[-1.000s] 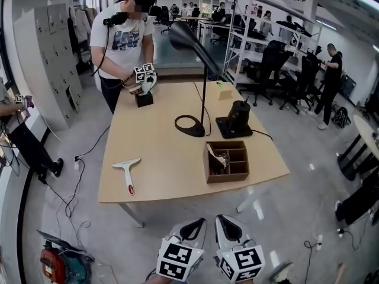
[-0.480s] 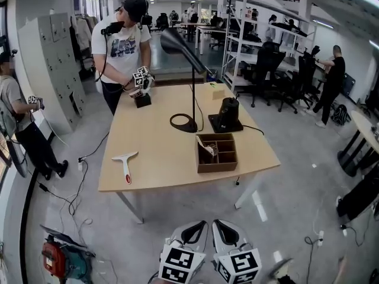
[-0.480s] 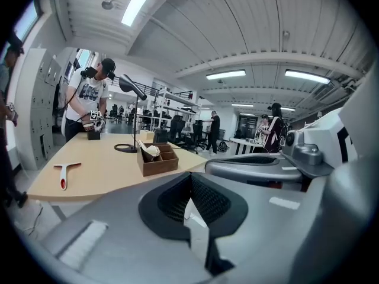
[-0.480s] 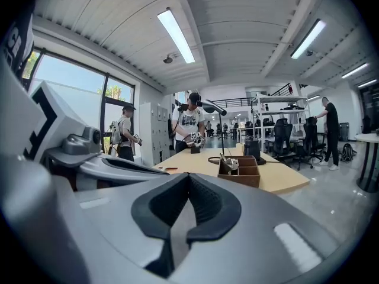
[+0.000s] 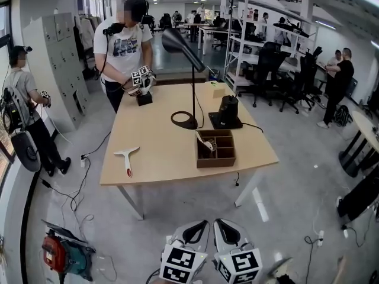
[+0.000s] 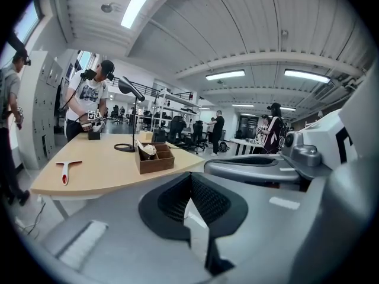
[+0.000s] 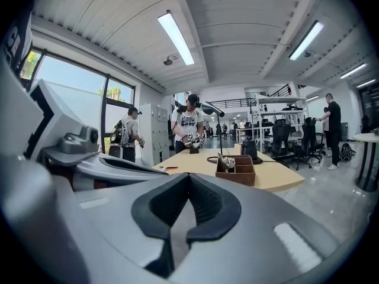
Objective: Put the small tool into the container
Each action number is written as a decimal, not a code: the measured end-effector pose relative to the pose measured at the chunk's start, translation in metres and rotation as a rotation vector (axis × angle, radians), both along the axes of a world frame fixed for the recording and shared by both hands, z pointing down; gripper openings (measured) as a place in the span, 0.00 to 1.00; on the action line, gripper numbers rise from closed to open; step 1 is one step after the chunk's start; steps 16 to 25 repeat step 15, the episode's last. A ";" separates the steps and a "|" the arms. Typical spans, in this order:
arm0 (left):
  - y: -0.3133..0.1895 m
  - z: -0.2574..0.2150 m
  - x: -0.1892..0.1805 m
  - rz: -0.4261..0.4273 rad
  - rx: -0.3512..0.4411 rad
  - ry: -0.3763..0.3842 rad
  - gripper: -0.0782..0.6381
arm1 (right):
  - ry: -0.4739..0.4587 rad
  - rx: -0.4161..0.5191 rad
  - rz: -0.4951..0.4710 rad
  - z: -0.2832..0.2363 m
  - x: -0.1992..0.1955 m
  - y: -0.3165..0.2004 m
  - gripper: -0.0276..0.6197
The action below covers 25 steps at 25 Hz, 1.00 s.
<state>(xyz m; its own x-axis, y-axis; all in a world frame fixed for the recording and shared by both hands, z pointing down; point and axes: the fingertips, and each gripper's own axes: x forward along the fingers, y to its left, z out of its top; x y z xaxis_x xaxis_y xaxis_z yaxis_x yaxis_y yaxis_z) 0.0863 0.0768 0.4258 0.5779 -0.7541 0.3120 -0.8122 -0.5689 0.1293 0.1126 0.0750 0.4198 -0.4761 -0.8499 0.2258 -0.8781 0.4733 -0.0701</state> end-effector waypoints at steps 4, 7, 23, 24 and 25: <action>0.001 0.021 0.021 -0.009 -0.001 -0.029 0.12 | -0.022 0.017 -0.021 0.022 0.021 0.000 0.05; 0.015 0.022 0.008 -0.003 0.000 -0.031 0.12 | -0.021 0.016 -0.015 0.022 0.008 0.014 0.05; 0.016 0.029 0.015 0.009 -0.006 -0.042 0.12 | -0.032 0.013 -0.004 0.029 0.016 0.014 0.05; 0.016 0.029 0.015 0.009 -0.006 -0.042 0.12 | -0.032 0.013 -0.004 0.029 0.016 0.014 0.05; 0.016 0.029 0.015 0.009 -0.006 -0.042 0.12 | -0.032 0.013 -0.004 0.029 0.016 0.014 0.05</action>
